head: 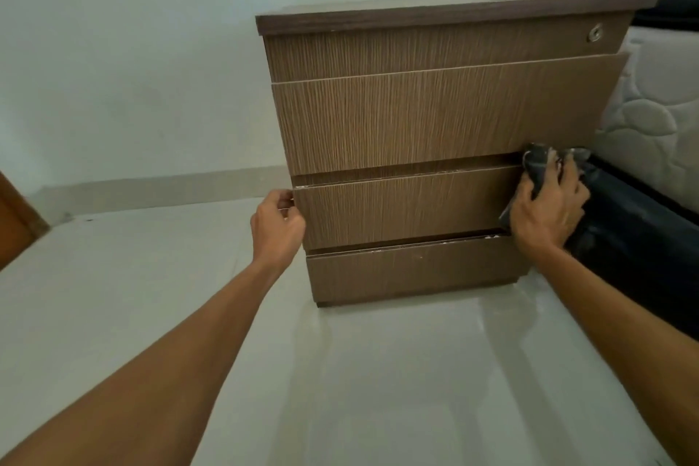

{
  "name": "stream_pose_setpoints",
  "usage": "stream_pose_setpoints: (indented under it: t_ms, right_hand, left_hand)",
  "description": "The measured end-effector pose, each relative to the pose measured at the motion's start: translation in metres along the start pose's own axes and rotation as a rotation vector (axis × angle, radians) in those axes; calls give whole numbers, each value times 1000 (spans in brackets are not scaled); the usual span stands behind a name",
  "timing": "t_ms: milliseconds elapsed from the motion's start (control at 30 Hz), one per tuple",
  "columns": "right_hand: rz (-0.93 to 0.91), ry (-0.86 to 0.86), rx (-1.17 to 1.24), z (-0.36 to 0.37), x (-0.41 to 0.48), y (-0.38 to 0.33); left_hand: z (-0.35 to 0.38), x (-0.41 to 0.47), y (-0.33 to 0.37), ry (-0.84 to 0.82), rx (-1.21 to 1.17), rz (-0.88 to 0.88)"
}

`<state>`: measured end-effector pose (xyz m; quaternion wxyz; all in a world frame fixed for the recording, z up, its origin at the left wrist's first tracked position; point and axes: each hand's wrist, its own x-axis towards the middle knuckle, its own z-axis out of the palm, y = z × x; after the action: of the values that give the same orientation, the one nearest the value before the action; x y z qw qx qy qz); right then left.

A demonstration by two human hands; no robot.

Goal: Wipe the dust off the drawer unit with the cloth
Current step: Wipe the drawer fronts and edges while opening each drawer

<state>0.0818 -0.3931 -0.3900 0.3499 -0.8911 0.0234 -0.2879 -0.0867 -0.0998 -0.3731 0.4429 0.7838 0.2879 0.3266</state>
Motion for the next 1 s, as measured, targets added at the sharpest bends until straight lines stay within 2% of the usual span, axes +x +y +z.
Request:
stream_pose_setpoints:
  t_ms: [100, 233, 367, 567, 800, 933, 1000]
  right_hand:
    - [-150, -34, -37, 13, -15, -4]
    - [-192, -14, -26, 26, -34, -28]
    - [-365, -41, -63, 36, -63, -52]
    - [-554, -118, -11, 49, -106, -109]
    - [-759, -321, 116, 56, -143, -173]
    - [-810, -613, 395, 49, -147, -192]
    - [-742, -728, 546, 41, -149, -186]
  left_hand:
    - [6, -4, -2, 49, -10, -7]
    - [10, -9, -3, 92, 2, 18]
    - [11, -12, -8, 115, -7, 35]
    - [10, -10, -18, 61, 17, 34]
    - [-10, -11, -20, -70, 86, 126]
    - [-21, -7, -22, -122, 152, 101]
    - [-26, -7, -21, -141, 166, 81]
